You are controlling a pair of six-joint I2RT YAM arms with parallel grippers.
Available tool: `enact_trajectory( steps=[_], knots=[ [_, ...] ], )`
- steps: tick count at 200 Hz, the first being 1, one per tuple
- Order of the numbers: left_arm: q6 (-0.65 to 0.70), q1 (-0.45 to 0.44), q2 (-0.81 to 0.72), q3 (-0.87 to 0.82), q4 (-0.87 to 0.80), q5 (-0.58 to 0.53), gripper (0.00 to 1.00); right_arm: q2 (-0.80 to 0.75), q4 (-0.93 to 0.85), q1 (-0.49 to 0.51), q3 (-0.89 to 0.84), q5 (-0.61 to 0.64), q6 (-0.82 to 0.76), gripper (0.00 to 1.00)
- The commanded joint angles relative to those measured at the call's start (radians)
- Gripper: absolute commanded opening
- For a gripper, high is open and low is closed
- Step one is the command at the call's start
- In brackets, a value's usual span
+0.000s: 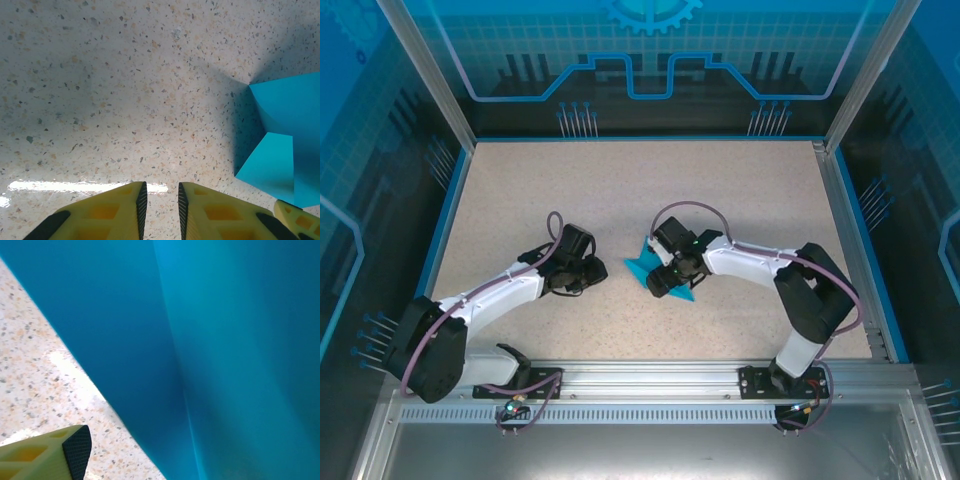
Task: Fold a paper plane with a square sheet of paper (pick it up from the middle)
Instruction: Pick up the paper from the center of the table, then place the paper at the center of the table.
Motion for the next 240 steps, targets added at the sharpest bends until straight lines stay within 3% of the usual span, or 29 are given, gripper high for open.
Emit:
enact_trajectory(
  steps=[1, 15, 64, 105, 135, 161, 204, 240],
  knots=[
    [0.016, 0.007, -0.005, 0.028, -0.023, -0.001, 0.26, 0.031, -0.044, 0.032, 0.032, 0.037, -0.026, 0.78],
    [0.016, 0.008, -0.007, 0.025, -0.024, -0.003, 0.27, 0.049, -0.047, 0.037, 0.040, 0.059, -0.027, 0.77],
    [0.024, 0.008, -0.034, 0.026, -0.042, -0.012, 0.26, 0.051, -0.108, 0.066, 0.098, 0.126, -0.014, 0.33],
    [0.020, 0.007, -0.059, 0.008, -0.040, -0.042, 0.27, 0.037, -0.233, 0.074, 0.165, 0.326, 0.117, 0.12],
    [0.029, 0.009, -0.062, 0.011, -0.050, -0.060, 0.27, 0.134, -0.451, 0.082, 0.297, 0.529, 0.315, 0.12],
    [0.016, 0.021, -0.079, 0.008, -0.085, -0.095, 0.27, 0.272, -0.570, 0.123, 0.417, 0.568, 0.422, 0.14],
    [-0.021, 0.091, -0.167, -0.039, -0.143, -0.134, 0.27, 0.394, -0.586, 0.175, 0.517, 0.497, 0.479, 0.20],
    [-0.031, 0.124, -0.235, -0.085, -0.122, -0.126, 0.31, 0.394, -0.472, 0.196, 0.505, 0.303, 0.442, 0.40]
  ],
)
